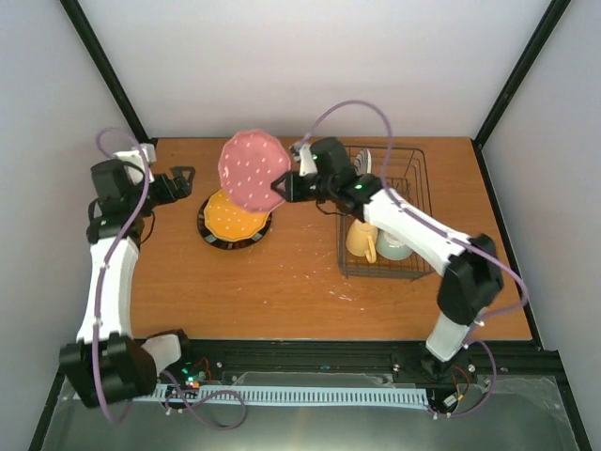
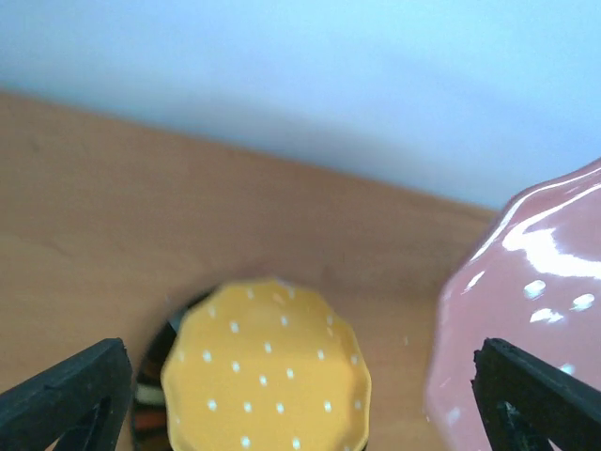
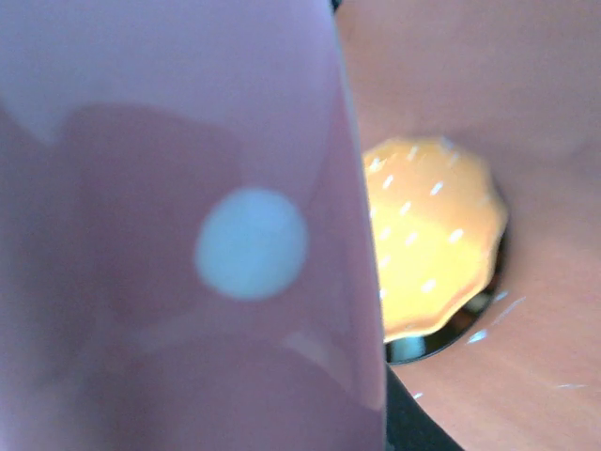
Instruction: Load the mixed dishes into the dish rack
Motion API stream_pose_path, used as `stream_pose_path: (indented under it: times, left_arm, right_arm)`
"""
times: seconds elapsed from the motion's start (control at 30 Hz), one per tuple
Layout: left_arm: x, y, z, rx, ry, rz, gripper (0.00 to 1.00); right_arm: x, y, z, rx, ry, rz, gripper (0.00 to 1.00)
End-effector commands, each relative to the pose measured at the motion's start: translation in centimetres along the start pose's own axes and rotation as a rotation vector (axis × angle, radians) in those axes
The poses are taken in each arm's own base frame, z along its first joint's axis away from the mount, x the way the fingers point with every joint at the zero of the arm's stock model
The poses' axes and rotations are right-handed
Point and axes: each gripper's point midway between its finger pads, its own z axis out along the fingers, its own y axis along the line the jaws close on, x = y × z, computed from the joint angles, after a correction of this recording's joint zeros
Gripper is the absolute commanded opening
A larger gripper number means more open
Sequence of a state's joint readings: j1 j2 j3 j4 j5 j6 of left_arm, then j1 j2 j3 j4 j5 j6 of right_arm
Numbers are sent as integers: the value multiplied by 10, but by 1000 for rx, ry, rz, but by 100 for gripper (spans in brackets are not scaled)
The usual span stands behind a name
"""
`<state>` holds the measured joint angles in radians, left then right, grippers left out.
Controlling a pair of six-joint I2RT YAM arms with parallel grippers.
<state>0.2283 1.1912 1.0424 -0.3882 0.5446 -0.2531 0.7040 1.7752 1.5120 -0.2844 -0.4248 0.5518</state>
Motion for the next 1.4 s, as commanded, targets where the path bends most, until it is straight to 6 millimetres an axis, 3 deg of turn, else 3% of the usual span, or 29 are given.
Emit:
stream_pose_path:
  times: [0.0, 0.13, 0.27, 0.33, 0.4, 0.6, 0.9, 1.13, 1.37]
  left_arm:
    - [-49, -10, -54, -130, -263, 95, 100]
    - [-42, -2, -64, -193, -286, 101, 100]
    - [-30, 3, -58, -193, -265, 86, 100]
    - [-25, 5, -54, -186, -253, 73, 100]
    - [-21, 6, -51, -178, -247, 61, 100]
    - [-16, 9, -48, -178, -233, 49, 100]
    - [-11, 17, -51, -229, -221, 73, 100]
    - [-6, 20, -46, -223, -212, 58, 100]
    - [-5, 21, -44, -222, -210, 53, 100]
  right_arm:
    - [-98, 49, -129, 196, -435, -209, 3]
    - [-104, 12, -236, 557, -713, -163, 3]
    - [-79, -29, -332, 902, -915, -62, 3]
    - [-63, -43, -365, 1020, -968, -22, 3]
    - [-52, -59, -375, 1088, -964, 1, 3]
    - [-34, -107, -359, 1139, -860, 93, 3]
    - [-21, -183, -307, 1049, -714, 232, 3]
    - [-19, -203, -271, 945, -625, 262, 3]
    - [-17, -214, -250, 926, -570, 263, 3]
